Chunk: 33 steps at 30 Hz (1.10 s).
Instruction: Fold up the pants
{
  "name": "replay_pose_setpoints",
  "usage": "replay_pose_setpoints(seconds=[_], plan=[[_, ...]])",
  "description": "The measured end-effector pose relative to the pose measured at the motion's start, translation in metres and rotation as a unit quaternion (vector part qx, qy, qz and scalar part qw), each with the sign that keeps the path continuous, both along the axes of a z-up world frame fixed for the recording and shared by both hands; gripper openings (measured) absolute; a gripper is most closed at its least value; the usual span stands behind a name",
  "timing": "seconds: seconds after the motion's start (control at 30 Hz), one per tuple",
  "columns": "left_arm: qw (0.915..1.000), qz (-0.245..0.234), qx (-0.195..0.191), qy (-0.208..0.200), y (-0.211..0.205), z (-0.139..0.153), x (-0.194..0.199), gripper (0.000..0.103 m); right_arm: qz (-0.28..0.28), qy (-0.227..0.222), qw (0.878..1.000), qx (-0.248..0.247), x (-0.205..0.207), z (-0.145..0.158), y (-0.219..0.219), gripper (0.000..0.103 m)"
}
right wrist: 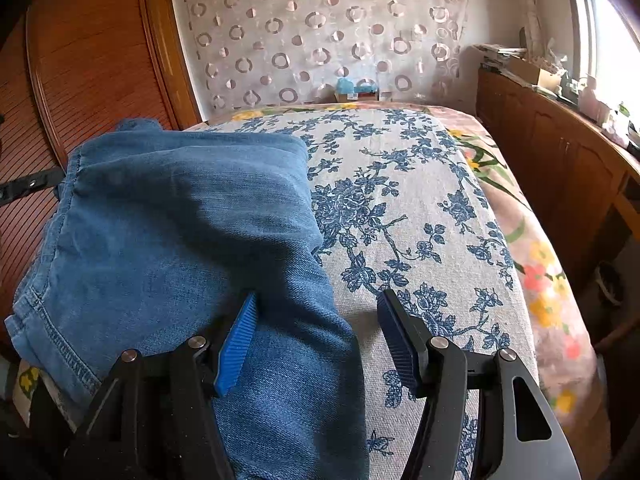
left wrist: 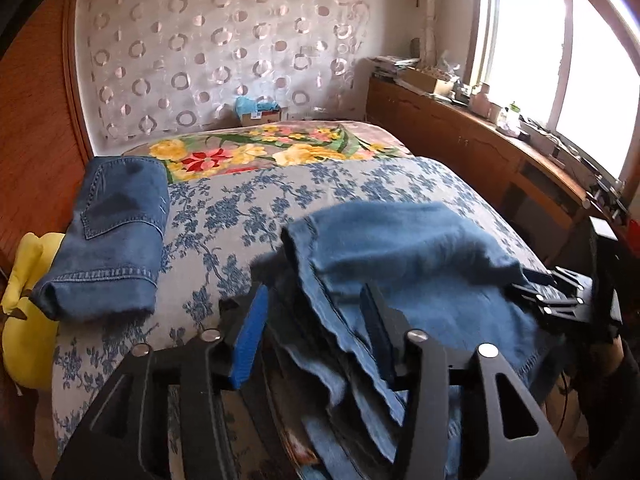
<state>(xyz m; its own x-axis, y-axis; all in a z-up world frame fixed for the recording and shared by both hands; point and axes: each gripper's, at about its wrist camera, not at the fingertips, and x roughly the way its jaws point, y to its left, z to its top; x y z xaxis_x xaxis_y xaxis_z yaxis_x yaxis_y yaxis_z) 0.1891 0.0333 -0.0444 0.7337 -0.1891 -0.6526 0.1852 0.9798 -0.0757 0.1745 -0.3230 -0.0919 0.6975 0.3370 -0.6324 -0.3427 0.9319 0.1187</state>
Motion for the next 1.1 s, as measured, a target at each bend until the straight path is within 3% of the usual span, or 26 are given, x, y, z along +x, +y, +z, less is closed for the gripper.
replay_pose_setpoints(seconds=[0.07, 0.13, 0.57, 0.7, 0.83, 1.0, 1.1], plan=[[0.9999, -0.007, -0.006, -0.004, -0.003, 0.0, -0.009, 0.073, -0.001, -0.001, 1.0, -0.001, -0.001, 0.0, 0.0, 0.063], [0.9998, -0.016, -0.01, -0.009, -0.008, 0.0, -0.017, 0.077, -0.003, -0.001, 1.0, -0.002, -0.002, 0.0, 0.0, 0.063], [0.9995, -0.029, 0.014, 0.0, -0.043, -0.026, -0.057, 0.077, 0.0, -0.003, 1.0, -0.016, -0.006, 0.004, -0.002, 0.064], [0.9994, -0.027, 0.017, 0.013, -0.042, -0.038, -0.06, 0.077, 0.008, -0.006, 1.0, 0.012, -0.028, 0.018, -0.013, 0.064], [0.9995, -0.02, 0.016, 0.017, -0.039, -0.044, -0.059, 0.077, 0.028, -0.007, 1.0, -0.009, -0.048, 0.026, -0.011, 0.064], [0.9995, -0.01, 0.017, 0.023, -0.038, -0.052, -0.058, 0.077, 0.056, 0.008, 0.998, -0.018, -0.059, 0.026, -0.01, 0.019], [0.9992, -0.009, 0.028, 0.027, -0.04, -0.055, -0.058, 0.077, 0.062, -0.004, 0.998, -0.024, -0.071, 0.032, -0.01, 0.008]])
